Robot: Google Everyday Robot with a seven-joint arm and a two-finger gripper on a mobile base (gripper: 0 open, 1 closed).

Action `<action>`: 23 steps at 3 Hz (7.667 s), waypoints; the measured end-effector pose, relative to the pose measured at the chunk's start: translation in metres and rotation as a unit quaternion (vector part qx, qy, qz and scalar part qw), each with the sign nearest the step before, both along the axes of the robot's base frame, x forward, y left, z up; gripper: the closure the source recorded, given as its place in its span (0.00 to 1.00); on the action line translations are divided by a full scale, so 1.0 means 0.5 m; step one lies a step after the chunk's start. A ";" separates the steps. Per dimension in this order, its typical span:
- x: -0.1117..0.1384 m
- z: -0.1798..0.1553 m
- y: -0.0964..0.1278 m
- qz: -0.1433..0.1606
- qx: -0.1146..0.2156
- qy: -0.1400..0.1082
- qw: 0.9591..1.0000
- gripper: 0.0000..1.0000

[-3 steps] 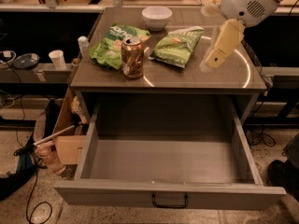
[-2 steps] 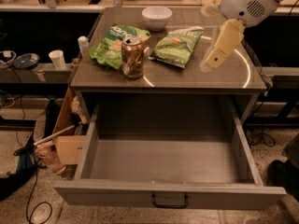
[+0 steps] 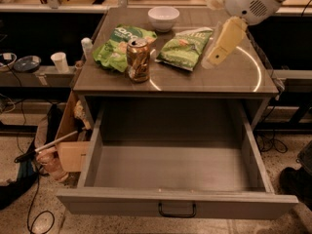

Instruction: Place orange can into top drawer

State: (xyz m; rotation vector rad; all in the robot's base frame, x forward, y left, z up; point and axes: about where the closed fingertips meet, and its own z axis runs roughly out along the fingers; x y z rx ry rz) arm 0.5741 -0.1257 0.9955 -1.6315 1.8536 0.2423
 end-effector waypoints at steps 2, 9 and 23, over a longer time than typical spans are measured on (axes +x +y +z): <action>0.053 -0.056 0.015 -0.005 0.004 0.004 1.000 0.00; 0.222 -0.183 0.235 0.036 0.078 0.018 0.996 0.00; 0.151 -0.080 0.252 0.095 0.130 0.006 0.987 1.00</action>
Offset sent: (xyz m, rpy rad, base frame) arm 0.0325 0.0062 -0.0394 0.0161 0.0228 -0.0224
